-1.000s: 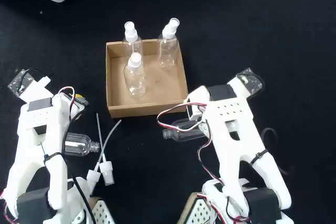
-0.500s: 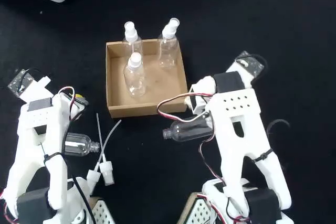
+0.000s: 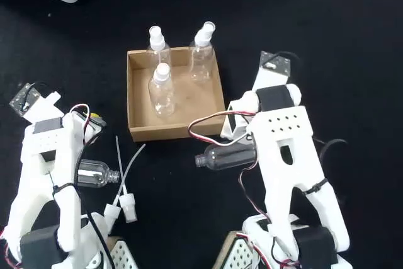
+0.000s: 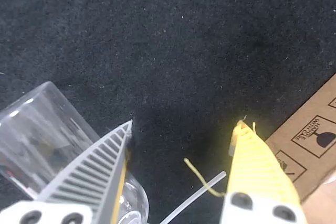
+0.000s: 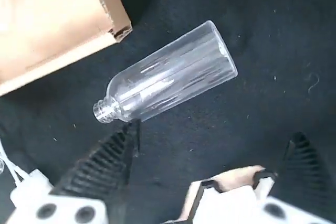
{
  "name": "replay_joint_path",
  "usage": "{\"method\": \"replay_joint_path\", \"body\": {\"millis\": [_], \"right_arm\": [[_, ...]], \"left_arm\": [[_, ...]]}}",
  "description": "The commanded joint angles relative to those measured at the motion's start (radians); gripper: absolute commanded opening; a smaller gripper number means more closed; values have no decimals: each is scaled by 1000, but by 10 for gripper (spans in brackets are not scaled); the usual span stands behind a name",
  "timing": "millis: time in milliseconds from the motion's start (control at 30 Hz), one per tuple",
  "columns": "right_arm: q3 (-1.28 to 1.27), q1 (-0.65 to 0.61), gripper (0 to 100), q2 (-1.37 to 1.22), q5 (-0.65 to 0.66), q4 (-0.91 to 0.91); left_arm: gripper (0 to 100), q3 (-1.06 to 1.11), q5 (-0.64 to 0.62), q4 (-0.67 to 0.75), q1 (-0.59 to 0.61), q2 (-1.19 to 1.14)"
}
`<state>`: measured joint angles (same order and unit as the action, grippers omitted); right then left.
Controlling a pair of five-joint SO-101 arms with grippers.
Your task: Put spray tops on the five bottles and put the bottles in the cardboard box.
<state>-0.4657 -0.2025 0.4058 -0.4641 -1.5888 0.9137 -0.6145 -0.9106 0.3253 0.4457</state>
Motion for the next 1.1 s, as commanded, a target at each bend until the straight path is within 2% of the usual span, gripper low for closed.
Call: {"method": "replay_joint_path", "body": {"millis": [0,167,267,500,700,1067], "right_arm": [[68,26,364,50,80,8],[87,26,364,50,172,-5],[97,21,364,47,281,-14],[104,25,364,42,694,-78],[99,25,364,42,991,-133],[81,21,346,41,1240,-164]], "left_arm": [[274,-12,-5,12,10,12],[274,-12,-5,12,10,12],[274,-12,-3,12,10,11],[274,-12,-3,12,8,9],[274,-12,-3,14,7,8],[274,-13,-3,14,4,3]]}}
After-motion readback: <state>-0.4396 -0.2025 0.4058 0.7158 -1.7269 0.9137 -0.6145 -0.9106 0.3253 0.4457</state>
